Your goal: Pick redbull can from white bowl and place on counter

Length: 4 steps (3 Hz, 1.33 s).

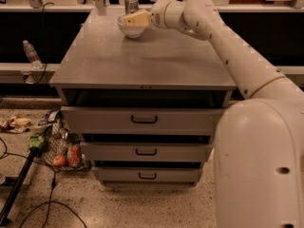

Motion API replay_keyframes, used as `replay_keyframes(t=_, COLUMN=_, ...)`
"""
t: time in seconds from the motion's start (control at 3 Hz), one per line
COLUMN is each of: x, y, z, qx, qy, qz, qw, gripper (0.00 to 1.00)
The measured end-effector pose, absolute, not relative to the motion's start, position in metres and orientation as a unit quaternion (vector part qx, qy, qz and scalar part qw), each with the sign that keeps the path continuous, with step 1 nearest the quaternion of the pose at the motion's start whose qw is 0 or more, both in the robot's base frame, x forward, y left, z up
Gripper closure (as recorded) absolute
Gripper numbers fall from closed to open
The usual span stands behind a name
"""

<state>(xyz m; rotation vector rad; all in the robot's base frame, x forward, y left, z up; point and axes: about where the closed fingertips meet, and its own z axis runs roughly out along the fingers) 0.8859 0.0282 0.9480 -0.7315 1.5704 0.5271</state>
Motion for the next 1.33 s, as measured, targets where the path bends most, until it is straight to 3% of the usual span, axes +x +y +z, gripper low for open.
replay_keyframes(t=0.67, x=0.955, y=0.053, z=0.929, qx=-0.264, qy=0.721, qz=0.188, qw=0.613, gripper=0.02)
replay_keyframes(t=1.33, x=0.989, y=0.039, z=0.934, qx=-0.224, qy=0.721, qz=0.179, qw=0.631, gripper=0.47)
